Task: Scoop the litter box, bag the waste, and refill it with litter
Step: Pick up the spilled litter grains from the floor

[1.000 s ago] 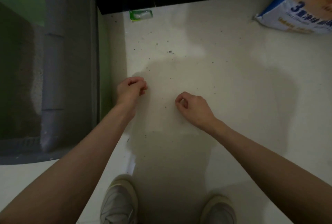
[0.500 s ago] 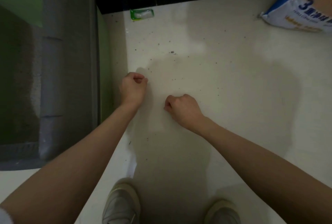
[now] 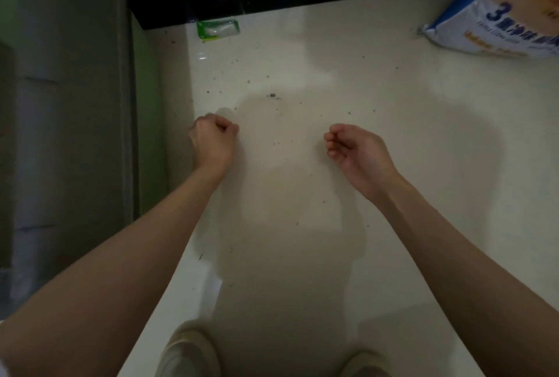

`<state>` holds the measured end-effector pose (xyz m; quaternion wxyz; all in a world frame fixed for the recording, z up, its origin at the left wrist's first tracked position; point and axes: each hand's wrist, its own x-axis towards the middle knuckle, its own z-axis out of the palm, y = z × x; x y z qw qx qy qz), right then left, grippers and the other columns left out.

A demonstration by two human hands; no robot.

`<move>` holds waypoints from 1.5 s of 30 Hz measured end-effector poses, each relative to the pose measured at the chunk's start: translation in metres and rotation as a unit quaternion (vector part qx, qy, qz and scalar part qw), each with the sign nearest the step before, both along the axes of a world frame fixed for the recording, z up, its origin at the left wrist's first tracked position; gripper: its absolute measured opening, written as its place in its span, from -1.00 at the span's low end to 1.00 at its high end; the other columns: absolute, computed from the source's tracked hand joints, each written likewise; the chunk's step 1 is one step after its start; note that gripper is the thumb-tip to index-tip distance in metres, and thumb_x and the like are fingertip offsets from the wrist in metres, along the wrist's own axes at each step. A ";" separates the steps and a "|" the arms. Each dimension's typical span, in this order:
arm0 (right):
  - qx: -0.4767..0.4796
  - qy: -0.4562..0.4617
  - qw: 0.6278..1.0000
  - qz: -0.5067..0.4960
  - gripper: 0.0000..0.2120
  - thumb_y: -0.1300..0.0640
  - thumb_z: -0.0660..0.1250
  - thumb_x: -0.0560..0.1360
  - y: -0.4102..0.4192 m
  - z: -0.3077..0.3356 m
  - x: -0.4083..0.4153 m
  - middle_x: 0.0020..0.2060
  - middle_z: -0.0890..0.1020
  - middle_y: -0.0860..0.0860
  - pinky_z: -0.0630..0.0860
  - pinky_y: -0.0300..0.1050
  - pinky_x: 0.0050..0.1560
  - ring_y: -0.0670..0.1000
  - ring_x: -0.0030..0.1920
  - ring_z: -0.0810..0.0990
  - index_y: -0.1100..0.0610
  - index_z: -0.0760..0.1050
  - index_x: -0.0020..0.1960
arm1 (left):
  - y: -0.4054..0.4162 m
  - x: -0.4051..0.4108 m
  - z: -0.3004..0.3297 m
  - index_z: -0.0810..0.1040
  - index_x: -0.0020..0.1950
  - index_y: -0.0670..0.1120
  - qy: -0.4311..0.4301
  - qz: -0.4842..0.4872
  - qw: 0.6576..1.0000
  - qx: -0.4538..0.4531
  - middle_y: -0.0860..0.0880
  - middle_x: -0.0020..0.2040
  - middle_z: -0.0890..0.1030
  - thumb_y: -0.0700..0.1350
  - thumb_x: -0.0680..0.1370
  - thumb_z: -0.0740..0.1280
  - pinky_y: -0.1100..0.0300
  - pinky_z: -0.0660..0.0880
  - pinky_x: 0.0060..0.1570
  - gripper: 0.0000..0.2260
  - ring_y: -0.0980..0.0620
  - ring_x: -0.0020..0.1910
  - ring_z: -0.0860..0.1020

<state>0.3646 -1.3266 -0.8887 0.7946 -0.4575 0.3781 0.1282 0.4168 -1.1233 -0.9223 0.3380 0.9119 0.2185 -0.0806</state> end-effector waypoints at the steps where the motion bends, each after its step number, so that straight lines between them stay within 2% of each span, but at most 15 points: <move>1: -0.062 0.004 0.998 0.000 -0.78 0.39 0.15 0.51 -0.006 -0.003 0.002 -0.40 0.56 0.06 0.43 -0.30 -0.39 -0.05 -0.40 0.48 0.22 0.49 -0.23 | 0.001 0.001 0.001 0.57 0.02 -0.23 -0.003 0.001 1.000 0.002 -0.16 -0.07 0.59 -0.19 0.47 0.37 0.21 0.39 -0.01 -0.82 -0.07 -0.01 0.51; 5: -0.381 0.034 0.917 0.108 -0.86 0.21 0.29 0.48 -0.032 -0.017 0.016 -0.33 0.55 -0.01 0.41 -0.19 -0.20 -0.05 -0.28 0.48 0.14 0.55 -0.23 | 0.003 0.004 0.001 0.53 0.06 -0.20 -0.010 -0.021 1.000 -0.001 -0.13 -0.09 0.55 -0.20 0.45 0.39 0.27 0.34 -0.05 -0.80 -0.05 -0.04 0.51; 8: -0.502 0.024 0.841 0.201 -0.81 0.13 0.30 0.50 -0.039 -0.024 0.026 -0.09 0.62 0.08 0.43 -0.12 0.05 0.04 -0.03 0.55 0.22 0.59 0.00 | 0.003 0.006 0.000 0.60 0.01 -0.20 -0.011 -0.031 0.999 0.005 -0.17 -0.04 0.62 -0.21 0.46 0.39 0.38 0.30 -0.08 -0.85 -0.07 -0.01 0.55; 12: -0.558 0.004 0.794 0.241 -0.74 0.11 0.36 0.45 -0.033 -0.031 0.037 0.08 0.60 0.13 0.39 -0.13 0.14 0.10 0.11 0.54 0.22 0.57 0.08 | 0.003 0.008 0.003 0.64 -0.03 -0.21 -0.012 -0.034 0.999 0.012 -0.17 -0.05 0.63 -0.22 0.48 0.36 0.46 0.22 -0.13 -0.88 -0.08 0.01 0.54; 20: -0.599 -0.030 0.747 0.288 -0.80 0.19 0.25 0.53 -0.028 -0.034 0.043 0.06 0.59 0.21 0.39 -0.08 0.09 0.17 0.08 0.53 0.28 0.56 0.05 | 0.005 0.012 0.004 0.59 -0.02 -0.20 0.012 -0.029 0.999 -0.010 -0.06 -0.13 0.57 -0.21 0.51 0.29 0.26 0.40 -0.11 -0.88 0.02 -0.13 0.51; 22: -0.556 -0.024 0.795 0.240 -0.80 0.21 0.25 0.53 -0.027 -0.029 0.046 0.00 0.61 0.17 0.42 -0.12 0.03 0.12 0.03 0.55 0.29 0.57 0.04 | 0.007 0.017 0.006 0.57 -0.14 -0.18 0.016 0.063 0.990 -0.125 -0.02 -0.27 0.54 -0.26 0.48 0.31 0.33 0.42 -0.29 -0.95 0.08 -0.30 0.47; 23: -0.482 -0.015 0.859 0.173 -0.83 0.22 0.27 0.53 -0.028 -0.025 0.047 -0.09 0.62 0.13 0.45 -0.16 -0.07 0.08 -0.06 0.56 0.29 0.59 -0.01 | 0.007 0.021 0.009 0.54 -0.23 -0.15 0.010 0.108 0.977 -0.186 -0.01 -0.34 0.52 -0.30 0.46 0.32 0.36 0.41 -0.35 -0.90 0.10 -0.36 0.45; 25: -0.177 0.005 0.984 0.002 -0.85 0.25 0.28 0.53 -0.033 -0.011 0.049 -0.34 0.55 0.06 0.41 -0.27 -0.35 0.00 -0.31 0.50 0.25 0.53 -0.20 | 0.008 0.029 0.015 0.50 -0.30 -0.13 -0.004 0.187 0.937 -0.294 0.00 -0.45 0.52 -0.36 0.45 0.30 0.35 0.43 -0.38 -0.82 0.11 -0.40 0.45; 27: 0.100 0.006 0.990 -0.096 -0.81 0.29 0.24 0.52 -0.042 -0.001 0.043 -0.42 0.53 0.05 0.41 -0.31 -0.44 -0.05 -0.39 0.51 0.20 0.44 -0.27 | 0.006 0.036 0.019 0.50 -0.31 -0.15 0.006 0.226 0.914 -0.336 0.05 -0.56 0.52 -0.35 0.45 0.23 0.31 0.40 -0.44 -0.82 0.09 -0.46 0.44; 30: 0.184 -0.023 0.974 -0.132 -0.84 0.37 0.17 0.46 -0.058 0.004 0.038 -0.38 0.57 0.08 0.46 -0.31 -0.42 -0.03 -0.38 0.57 0.23 0.43 -0.26 | 0.002 0.035 0.016 0.50 -0.32 -0.09 0.024 0.128 0.970 -0.206 0.04 -0.48 0.50 -0.21 0.50 0.27 0.34 0.34 -0.46 -0.82 0.12 -0.44 0.42; 32: 0.094 -0.018 0.989 -0.114 -0.82 0.40 0.13 0.43 -0.067 0.001 0.038 -0.42 0.54 0.05 0.43 -0.31 -0.42 -0.06 -0.42 0.51 0.23 0.46 -0.23 | 0.001 0.030 0.010 0.54 -0.17 -0.12 0.009 0.034 0.994 -0.106 0.01 -0.32 0.51 -0.14 0.51 0.32 0.37 0.38 -0.38 -0.91 0.18 -0.38 0.47; 34: -0.126 0.007 0.991 -0.042 -0.79 0.37 0.14 0.49 -0.074 -0.008 0.038 -0.41 0.49 0.04 0.37 -0.29 -0.38 -0.08 -0.41 0.44 0.24 0.52 -0.19 | 0.002 0.026 0.004 0.57 -0.01 -0.17 0.007 0.004 0.999 -0.050 -0.04 -0.17 0.54 -0.12 0.48 0.37 0.28 0.43 -0.15 -0.85 0.09 -0.18 0.50; 36: -0.365 0.037 0.927 0.077 -0.84 0.26 0.24 0.51 -0.077 -0.020 0.038 -0.31 0.55 0.05 0.40 -0.23 -0.25 -0.05 -0.31 0.48 0.26 0.60 -0.06 | 0.002 0.026 0.001 0.58 0.01 -0.18 0.007 0.005 1.000 -0.027 -0.08 -0.11 0.56 -0.13 0.47 0.39 0.18 0.43 0.00 -0.83 -0.02 -0.07 0.51; 38: -0.495 0.044 0.852 0.162 -0.80 0.16 0.33 0.48 -0.074 -0.027 0.036 -0.11 0.64 0.10 0.45 -0.15 -0.02 0.01 -0.10 0.56 0.22 0.60 0.04 | 0.002 0.027 0.000 0.59 -0.01 -0.19 0.003 0.009 1.000 -0.026 -0.14 -0.07 0.61 -0.14 0.47 0.39 0.16 0.44 0.03 -0.84 -0.09 -0.01 0.54; 45: -0.568 0.023 0.800 0.195 -0.81 0.17 0.36 0.47 -0.063 -0.028 0.038 -0.02 0.66 0.14 0.34 -0.31 -0.06 0.10 0.03 0.58 0.24 0.58 0.04 | 0.002 0.032 -0.003 0.59 -0.01 -0.15 -0.010 0.004 1.000 -0.025 -0.07 -0.16 0.55 -0.18 0.45 0.38 0.18 0.43 0.00 -0.86 -0.02 -0.12 0.50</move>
